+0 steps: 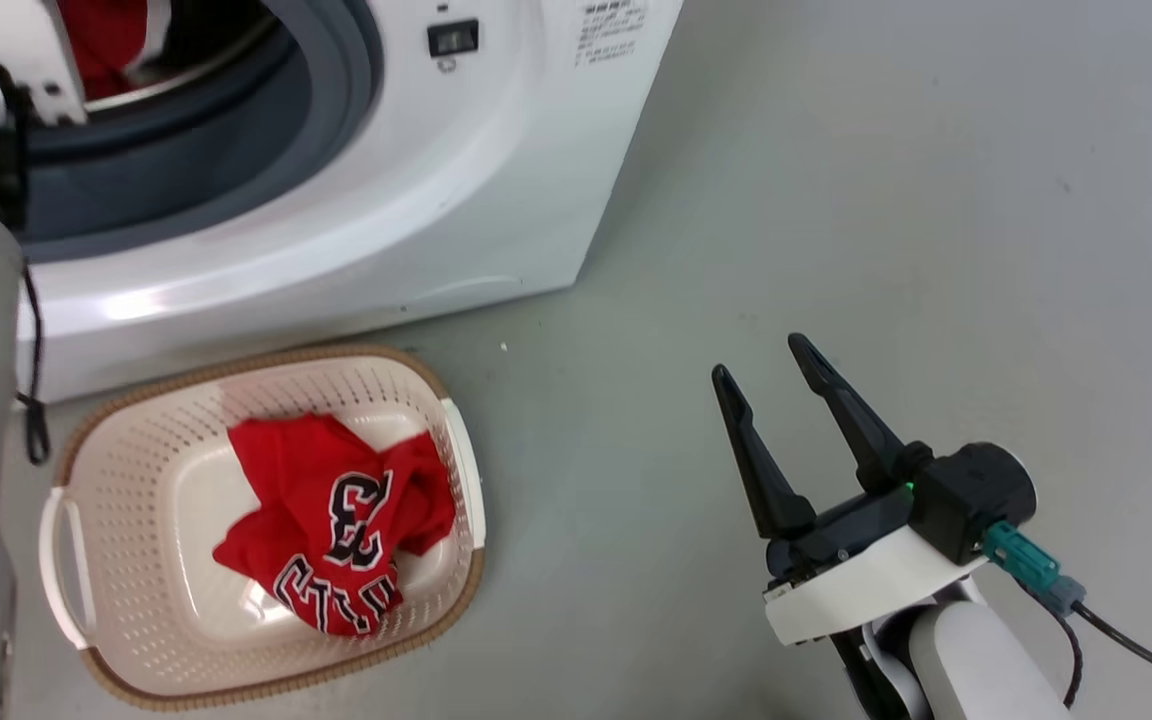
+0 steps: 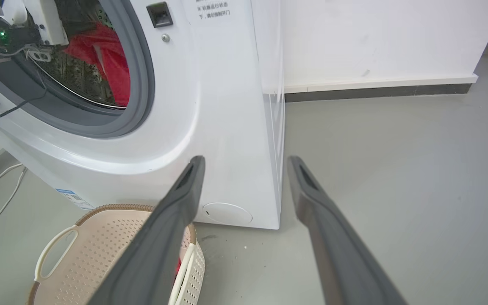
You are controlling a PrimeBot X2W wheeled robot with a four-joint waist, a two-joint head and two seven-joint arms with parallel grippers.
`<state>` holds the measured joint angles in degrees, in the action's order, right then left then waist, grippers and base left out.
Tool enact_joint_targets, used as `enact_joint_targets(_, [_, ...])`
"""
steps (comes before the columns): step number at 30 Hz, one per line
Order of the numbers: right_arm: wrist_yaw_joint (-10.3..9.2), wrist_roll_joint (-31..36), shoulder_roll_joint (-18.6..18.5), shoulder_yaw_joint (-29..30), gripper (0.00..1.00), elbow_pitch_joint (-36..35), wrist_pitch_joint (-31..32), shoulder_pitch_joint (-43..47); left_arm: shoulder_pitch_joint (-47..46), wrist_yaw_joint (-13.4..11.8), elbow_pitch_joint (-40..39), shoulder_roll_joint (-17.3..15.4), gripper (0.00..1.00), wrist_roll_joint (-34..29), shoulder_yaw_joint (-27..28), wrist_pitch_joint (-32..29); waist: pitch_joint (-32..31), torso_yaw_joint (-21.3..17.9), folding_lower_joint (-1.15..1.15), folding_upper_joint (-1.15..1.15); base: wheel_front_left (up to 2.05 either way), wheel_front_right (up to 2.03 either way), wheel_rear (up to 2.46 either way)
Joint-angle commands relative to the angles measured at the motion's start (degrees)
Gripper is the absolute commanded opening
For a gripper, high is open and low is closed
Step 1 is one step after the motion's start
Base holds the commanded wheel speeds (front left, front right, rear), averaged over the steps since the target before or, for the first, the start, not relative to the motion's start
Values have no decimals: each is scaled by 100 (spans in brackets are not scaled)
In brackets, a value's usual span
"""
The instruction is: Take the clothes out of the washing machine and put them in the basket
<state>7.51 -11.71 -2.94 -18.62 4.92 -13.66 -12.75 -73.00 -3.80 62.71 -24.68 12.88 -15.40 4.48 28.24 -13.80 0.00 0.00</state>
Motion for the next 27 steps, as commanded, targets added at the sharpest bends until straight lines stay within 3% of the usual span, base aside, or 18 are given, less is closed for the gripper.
enact_joint_targets(1, [-4,8,12,26,100,-4,9,83,95,-22,24,-8,0,61,38,100,-230,12,0,0,0,0,0])
enact_joint_targets(7, [-4,11,12,142,100,-32,92,329,606,43,248,162,0,307,183,820,-738,29,0,0,0,0,0])
enact_joint_targets(13, [-4,63,12,326,100,-150,225,603,1208,138,129,316,0,510,352,1065,-1150,179,0,0,0,0,0])
enact_joint_targets(27, [-4,179,12,541,100,-428,498,1005,3090,152,-2125,621,0,386,983,1078,-1903,649,0,0,0,0,0])
